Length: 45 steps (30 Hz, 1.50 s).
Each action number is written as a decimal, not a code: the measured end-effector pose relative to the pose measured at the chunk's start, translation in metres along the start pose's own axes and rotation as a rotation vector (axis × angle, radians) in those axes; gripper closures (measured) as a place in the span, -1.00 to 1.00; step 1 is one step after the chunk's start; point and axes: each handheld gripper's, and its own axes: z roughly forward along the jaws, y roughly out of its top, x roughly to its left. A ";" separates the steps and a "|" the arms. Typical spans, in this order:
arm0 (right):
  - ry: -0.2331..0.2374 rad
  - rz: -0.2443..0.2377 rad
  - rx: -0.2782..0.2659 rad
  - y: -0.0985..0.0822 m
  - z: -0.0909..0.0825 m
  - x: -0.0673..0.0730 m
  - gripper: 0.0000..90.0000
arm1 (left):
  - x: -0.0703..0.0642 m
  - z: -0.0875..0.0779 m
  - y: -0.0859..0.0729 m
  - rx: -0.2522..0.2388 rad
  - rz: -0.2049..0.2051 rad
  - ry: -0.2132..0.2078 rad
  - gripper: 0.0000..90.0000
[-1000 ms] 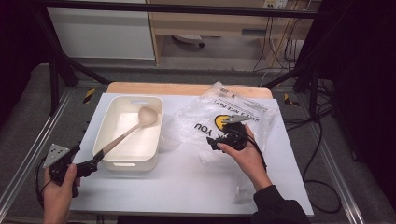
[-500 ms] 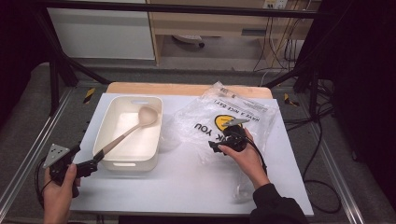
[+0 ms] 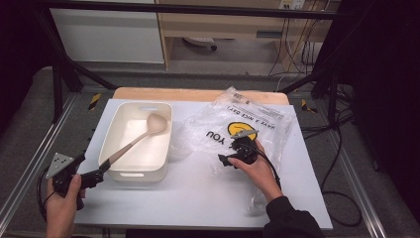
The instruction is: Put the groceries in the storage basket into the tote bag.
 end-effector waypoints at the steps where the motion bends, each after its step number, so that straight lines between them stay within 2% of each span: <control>1: 0.003 0.000 0.006 -0.001 0.000 0.001 -0.85 | 0.000 0.000 0.000 0.000 0.000 -0.001 -0.93; 14: 0.010 -0.047 0.077 -0.013 0.008 0.012 -0.88 | 0.000 0.000 0.000 -0.002 0.002 -0.004 -0.92; 23: -0.010 -0.062 0.065 -0.017 0.009 0.015 -0.88 | 0.000 0.000 0.001 0.000 0.004 -0.004 -0.92; 33: -0.016 -0.040 0.037 -0.017 0.004 0.006 -0.43 | 0.000 0.000 0.000 0.000 0.005 -0.005 -0.92; 43: -0.041 0.003 0.011 -0.016 0.001 -0.006 0.28 | -0.001 0.000 0.000 0.001 0.005 -0.005 -0.92; 45: -0.043 -0.001 0.011 -0.016 0.000 -0.009 0.42 | -0.001 0.000 0.000 0.002 0.005 -0.004 -0.92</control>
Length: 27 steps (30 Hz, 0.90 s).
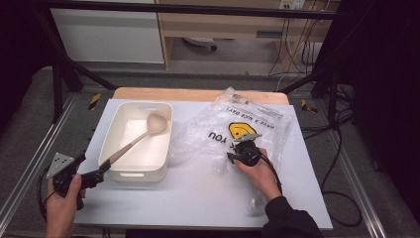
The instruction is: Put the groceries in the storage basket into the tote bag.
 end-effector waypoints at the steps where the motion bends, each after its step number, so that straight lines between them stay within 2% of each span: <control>1: 0.002 0.002 -0.003 0.000 0.000 -0.001 0.48 | 0.000 0.000 0.000 0.000 0.000 0.000 -0.92; 6: 0.016 0.033 -0.015 0.000 0.001 -0.008 0.82 | 0.000 0.000 0.000 0.000 -0.003 0.002 -0.92; 10: 0.025 0.043 -0.022 0.000 0.000 -0.008 0.99 | 0.001 0.000 0.000 -0.001 -0.003 0.001 -0.92; 17: 0.046 0.027 -0.054 0.004 -0.009 0.001 1.00 | 0.000 -0.004 0.003 -0.026 -0.013 -0.002 -0.92; 22: 0.061 0.025 -0.092 0.010 -0.023 0.004 1.00 | -0.009 -0.010 0.019 -0.053 0.007 0.007 -0.92; 24: 0.067 0.021 -0.096 0.012 -0.024 0.005 1.00 | -0.018 -0.011 0.028 -0.067 0.017 -0.019 -0.92; 27: 0.071 0.017 -0.091 0.014 -0.024 0.008 1.00 | -0.033 -0.010 0.037 -0.061 0.037 -0.061 -0.92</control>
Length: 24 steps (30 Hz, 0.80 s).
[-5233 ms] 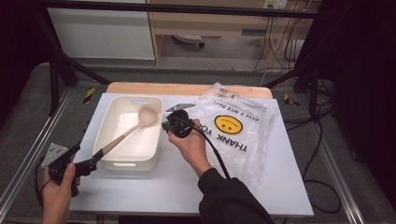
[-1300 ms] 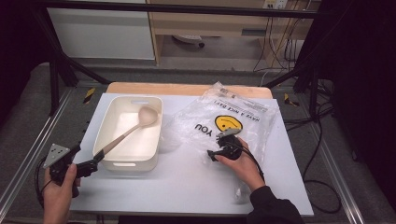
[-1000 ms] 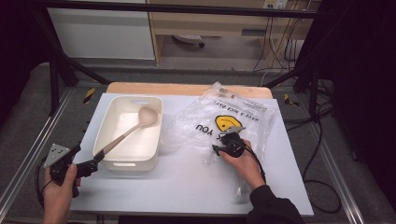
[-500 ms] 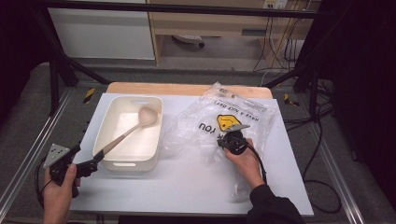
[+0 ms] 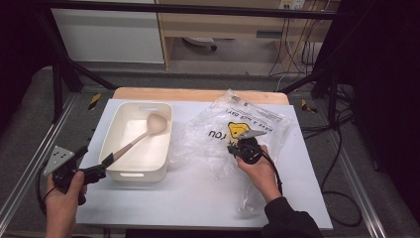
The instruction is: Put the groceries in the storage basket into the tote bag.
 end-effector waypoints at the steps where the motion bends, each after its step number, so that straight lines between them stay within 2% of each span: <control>1: 0.006 -0.003 -0.001 0.001 0.001 0.001 1.00 | -0.005 0.001 0.002 0.000 0.003 -0.027 -0.92; 4: 0.019 -0.014 0.006 0.001 0.002 0.004 1.00 | -0.021 0.008 0.009 0.013 0.023 -0.077 -0.91; 6: 0.030 -0.004 0.008 0.001 0.003 0.004 1.00 | -0.033 0.014 0.015 0.010 0.025 -0.119 -0.90; 9: 0.036 0.007 0.008 0.001 0.003 0.002 1.00 | -0.058 0.022 0.024 0.017 0.039 -0.180 -0.86; 11: 0.041 0.014 0.009 0.001 0.003 0.002 1.00 | -0.078 0.030 0.027 0.027 0.074 -0.209 -0.84; 12: 0.040 0.010 0.007 0.001 0.003 0.001 1.00 | -0.087 0.034 0.028 0.033 0.094 -0.208 -0.83; 13: 0.040 0.013 0.004 0.001 0.003 0.001 1.00 | -0.097 0.039 0.027 0.040 0.108 -0.218 -0.82; 14: 0.044 0.019 0.003 0.001 0.003 0.000 1.00 | -0.106 0.044 0.026 0.047 0.114 -0.245 -0.82; 18: 0.051 0.022 0.010 0.001 0.003 0.000 1.00 | -0.138 0.063 0.016 0.093 0.141 -0.279 -0.78; 21: 0.060 0.014 0.011 0.001 0.003 0.000 1.00 | -0.156 0.078 0.003 0.153 0.155 -0.306 -0.69; 24: 0.067 0.005 0.021 0.001 0.002 0.002 1.00 | -0.170 0.087 -0.006 0.162 0.164 -0.336 -0.62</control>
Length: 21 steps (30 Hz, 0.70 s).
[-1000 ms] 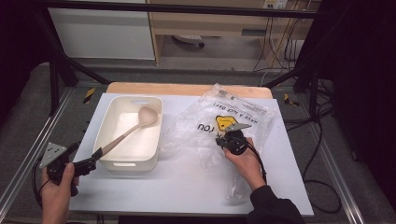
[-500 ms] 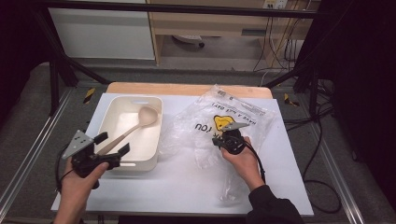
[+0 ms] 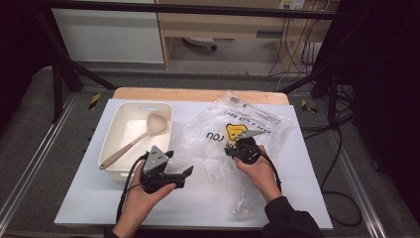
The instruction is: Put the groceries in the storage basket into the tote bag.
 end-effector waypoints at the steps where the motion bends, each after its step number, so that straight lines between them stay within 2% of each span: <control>1: 0.002 -0.002 -0.002 0.000 0.000 0.000 1.00 | -0.004 0.005 -0.001 0.009 0.003 -0.009 -0.58; 3: 0.006 0.001 -0.009 0.001 0.000 0.000 1.00 | -0.014 0.017 -0.007 0.038 0.017 -0.041 -0.48; 6: 0.016 0.009 -0.010 0.002 -0.001 0.000 1.00 | -0.028 0.034 -0.015 0.078 0.059 -0.060 -0.33; 7: 0.019 0.014 -0.012 0.002 -0.001 0.001 1.00 | -0.029 0.040 -0.016 0.080 0.056 -0.065 -0.27; 9: 0.020 0.011 -0.019 0.004 -0.002 0.002 1.00 | -0.028 0.050 -0.017 0.087 0.027 -0.072 -0.11; 12: 0.030 0.023 -0.024 0.005 -0.005 0.005 1.00 | -0.025 0.064 -0.020 0.114 0.016 -0.061 0.07; 17: 0.030 0.026 -0.020 0.005 -0.011 0.011 1.00 | -0.021 0.083 -0.024 0.134 0.037 -0.042 0.33; 19: 0.030 0.026 -0.018 0.005 -0.011 0.012 1.00 | -0.019 0.091 -0.025 0.136 0.034 -0.048 0.45; 21: 0.030 0.025 -0.018 0.005 -0.010 0.013 1.00 | -0.018 0.099 -0.025 0.147 0.053 -0.045 0.55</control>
